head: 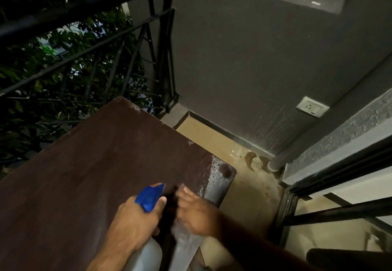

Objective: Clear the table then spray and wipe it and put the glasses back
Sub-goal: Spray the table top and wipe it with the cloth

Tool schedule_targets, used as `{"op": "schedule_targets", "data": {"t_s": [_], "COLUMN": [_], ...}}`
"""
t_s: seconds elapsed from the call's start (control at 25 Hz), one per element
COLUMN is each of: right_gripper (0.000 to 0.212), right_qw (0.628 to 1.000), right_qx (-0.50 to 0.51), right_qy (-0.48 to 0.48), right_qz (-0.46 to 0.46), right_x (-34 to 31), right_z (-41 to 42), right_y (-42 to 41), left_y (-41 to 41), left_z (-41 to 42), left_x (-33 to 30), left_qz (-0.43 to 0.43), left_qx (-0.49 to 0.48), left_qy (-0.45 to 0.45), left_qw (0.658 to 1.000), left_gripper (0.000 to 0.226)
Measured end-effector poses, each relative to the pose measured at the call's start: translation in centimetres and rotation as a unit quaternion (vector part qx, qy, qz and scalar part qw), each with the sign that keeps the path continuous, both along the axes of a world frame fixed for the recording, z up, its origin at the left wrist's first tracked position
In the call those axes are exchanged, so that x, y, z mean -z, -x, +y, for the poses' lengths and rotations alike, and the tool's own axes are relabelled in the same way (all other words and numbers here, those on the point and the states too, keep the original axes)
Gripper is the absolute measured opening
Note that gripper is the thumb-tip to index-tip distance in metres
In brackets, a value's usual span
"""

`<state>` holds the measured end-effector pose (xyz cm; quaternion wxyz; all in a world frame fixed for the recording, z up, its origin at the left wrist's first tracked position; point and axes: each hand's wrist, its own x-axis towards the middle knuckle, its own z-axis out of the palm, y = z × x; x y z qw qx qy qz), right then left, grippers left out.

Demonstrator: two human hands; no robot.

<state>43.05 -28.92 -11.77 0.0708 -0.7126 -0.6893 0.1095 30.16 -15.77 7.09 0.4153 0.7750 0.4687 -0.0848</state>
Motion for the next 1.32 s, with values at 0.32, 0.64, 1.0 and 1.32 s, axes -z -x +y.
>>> {"op": "schedule_targets", "data": {"t_s": [0.32,0.64,1.0,1.32], "right_gripper": [0.055,0.034,0.046,0.063], "right_qw": [0.928,0.993,0.995,0.926], "right_qx": [0.370,0.106,0.087,0.377], "right_qy": [-0.003,-0.030,-0.038,-0.003], "right_qz": [0.049,0.035,0.020,0.012], "right_x": [-2.4,-0.8,-1.0,0.7], "right_z": [9.3,-0.8,-3.3,-0.6], "right_y": [-11.0,3.0,3.9,-9.0], "left_y": [-0.7,-1.9,-3.6,-3.1], "left_z": [0.6,0.7,-0.8,-0.7], "left_x": [-0.1,-0.5,0.5,1.4], "left_qz": [-0.021,-0.018,-0.003,0.005], "left_qx": [-0.089,-0.048,0.037,0.040], "left_qy": [-0.002,-0.011,0.013,0.013], "left_qw": [0.996,0.999,0.999,0.999], "left_gripper": [0.035,0.037,0.038,0.040]}}
